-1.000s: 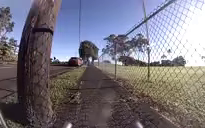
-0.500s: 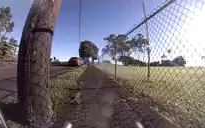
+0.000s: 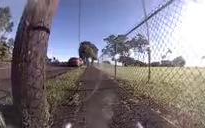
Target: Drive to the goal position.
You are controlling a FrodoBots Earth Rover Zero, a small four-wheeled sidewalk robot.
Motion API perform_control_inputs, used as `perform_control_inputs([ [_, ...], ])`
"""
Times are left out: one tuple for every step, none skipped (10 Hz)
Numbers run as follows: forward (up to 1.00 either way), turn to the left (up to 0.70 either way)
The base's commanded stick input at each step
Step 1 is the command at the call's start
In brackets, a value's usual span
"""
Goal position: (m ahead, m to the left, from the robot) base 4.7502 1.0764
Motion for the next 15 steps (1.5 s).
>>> perform_control_inputs([
  [0.45,0.0],
  [0.45,0.0],
  [0.45,0.0],
  [0.45,0.01],
  [0.45,0.18],
  [0.45,0.26],
  [0.45,0.27],
  [0.45,0.16],
  [0.45,0.0],
  [0.45,0.0],
  [0.45,0.0],
  [0.45,0.0],
  [0.45,0.0],
  [0.45,0.0],
  [0.45,0.0],
])
